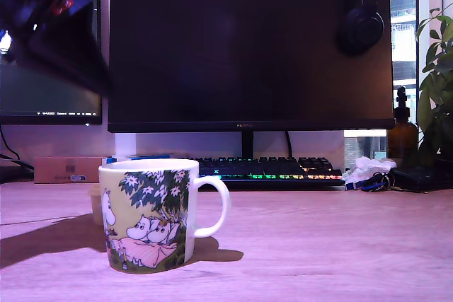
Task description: Pick up the coffee capsules on the table and drop them inside the coffee cup
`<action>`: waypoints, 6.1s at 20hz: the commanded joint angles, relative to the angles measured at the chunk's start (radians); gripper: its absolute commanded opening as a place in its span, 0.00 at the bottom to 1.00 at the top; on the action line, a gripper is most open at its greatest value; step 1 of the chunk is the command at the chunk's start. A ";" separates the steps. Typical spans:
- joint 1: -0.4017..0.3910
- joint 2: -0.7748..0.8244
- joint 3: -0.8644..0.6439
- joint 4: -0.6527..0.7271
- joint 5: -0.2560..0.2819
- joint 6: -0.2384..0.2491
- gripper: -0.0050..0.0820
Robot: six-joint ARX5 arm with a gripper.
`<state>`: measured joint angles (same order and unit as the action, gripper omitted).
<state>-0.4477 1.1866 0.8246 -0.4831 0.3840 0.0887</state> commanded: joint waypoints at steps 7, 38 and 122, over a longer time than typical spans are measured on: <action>0.000 -0.185 -0.228 0.223 -0.055 -0.097 0.04; 0.087 -0.416 -0.559 0.487 -0.136 -0.087 0.04; 0.138 0.691 -0.426 1.501 -0.051 0.024 0.54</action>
<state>-0.3115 1.8557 0.4004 1.0199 0.3317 0.1097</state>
